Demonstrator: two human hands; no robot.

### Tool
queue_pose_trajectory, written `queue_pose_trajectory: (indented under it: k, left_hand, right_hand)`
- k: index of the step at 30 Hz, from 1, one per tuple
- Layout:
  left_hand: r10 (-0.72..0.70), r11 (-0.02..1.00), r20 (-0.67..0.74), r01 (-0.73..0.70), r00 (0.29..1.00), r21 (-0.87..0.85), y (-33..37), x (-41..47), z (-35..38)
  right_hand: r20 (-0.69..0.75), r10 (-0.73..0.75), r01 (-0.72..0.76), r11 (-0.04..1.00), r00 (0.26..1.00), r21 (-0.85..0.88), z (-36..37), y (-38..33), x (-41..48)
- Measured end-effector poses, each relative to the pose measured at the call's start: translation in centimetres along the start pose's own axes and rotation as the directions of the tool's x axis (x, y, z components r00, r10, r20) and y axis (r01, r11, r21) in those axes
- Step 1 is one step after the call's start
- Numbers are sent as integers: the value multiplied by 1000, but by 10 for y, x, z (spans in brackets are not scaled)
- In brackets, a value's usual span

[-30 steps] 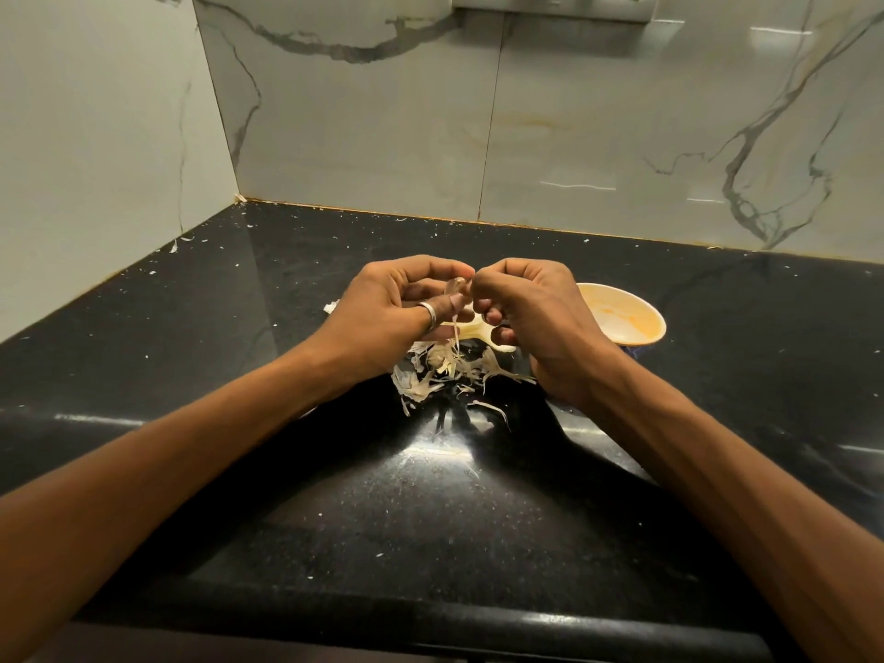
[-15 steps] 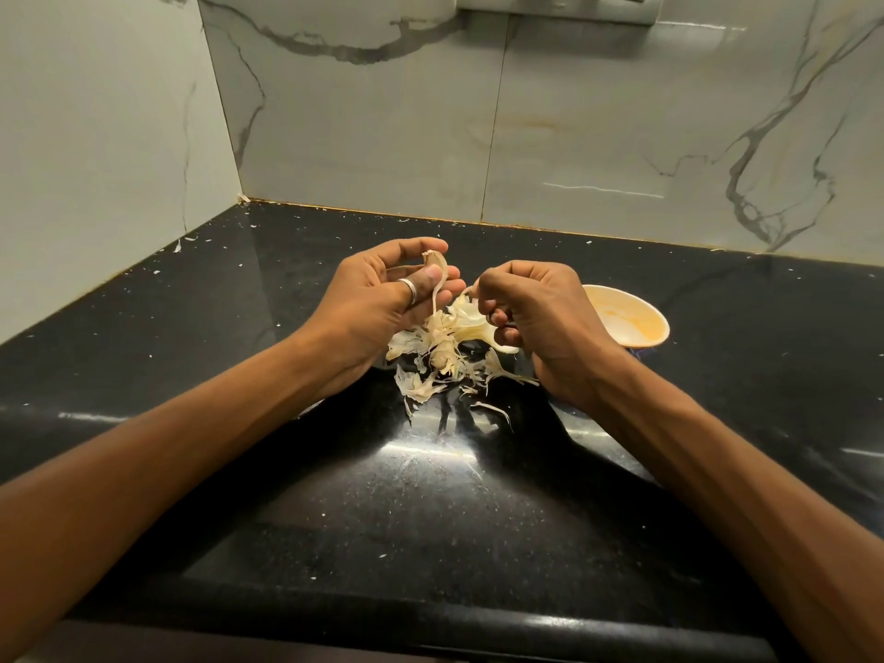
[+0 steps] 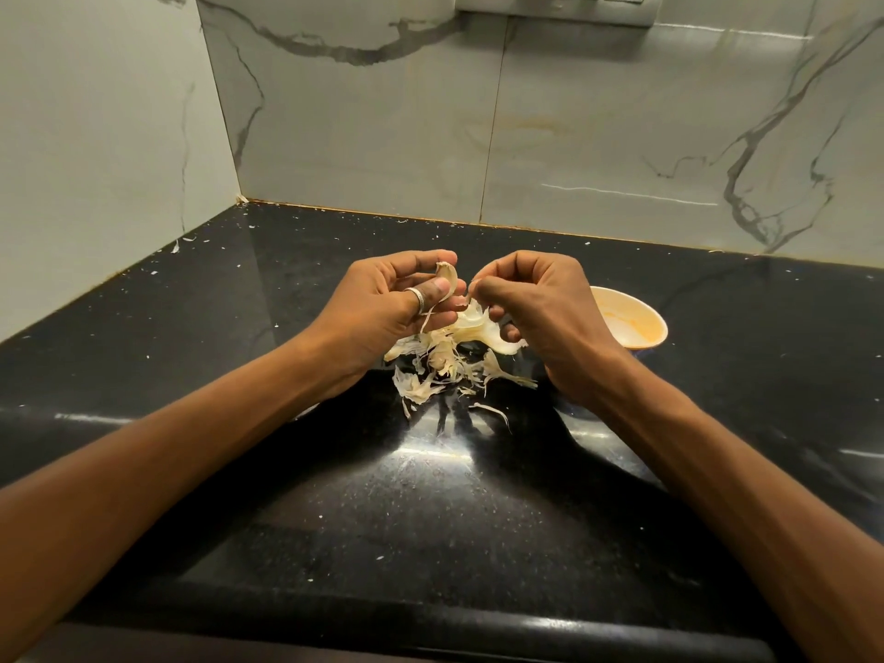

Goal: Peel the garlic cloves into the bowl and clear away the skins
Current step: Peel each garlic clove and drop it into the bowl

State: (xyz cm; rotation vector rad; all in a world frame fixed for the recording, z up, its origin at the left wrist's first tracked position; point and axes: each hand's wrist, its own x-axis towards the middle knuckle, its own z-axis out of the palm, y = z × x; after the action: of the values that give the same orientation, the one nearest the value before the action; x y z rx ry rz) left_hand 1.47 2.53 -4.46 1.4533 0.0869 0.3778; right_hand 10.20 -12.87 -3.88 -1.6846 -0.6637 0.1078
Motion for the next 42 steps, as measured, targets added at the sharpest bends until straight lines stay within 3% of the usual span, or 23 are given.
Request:
queue_pose_trajectory:
  k: [4,8,15,28,34,39,42]
  left_hand:
    - [24,994,34,-27,999,102,-2,-1,0]
    - [48,978,64,-60,997,198,-4,-2,1]
    - [83,955,81,-103,993,279,-4,-3,-1]
    - [72,973,28,-76,997,219,-1,-5,5]
    - [77,979,25,-80,997,189,0,-6,8]
    - [18,998,9,-19,1000,63,2,-8,9]
    - [11,1000,19,-11,1000,28,2,-8,10]
  right_hand:
    - [-21,-189,181,963,982,-199,-1,0,-1]
    - [11,-288,277,907,958,-316,0,0,-3]
    - [51,-381,368,836,923,-407,-1,1,-3]
    - [62,-518,479,730,853,-488,8,5,-4]
    - [2,-489,437,779,873,-449,9,8,-3]
    - [-29,-291,280,940,956,-197,5,11,2]
    - [-29,-231,225,966,973,-129,5,11,3]
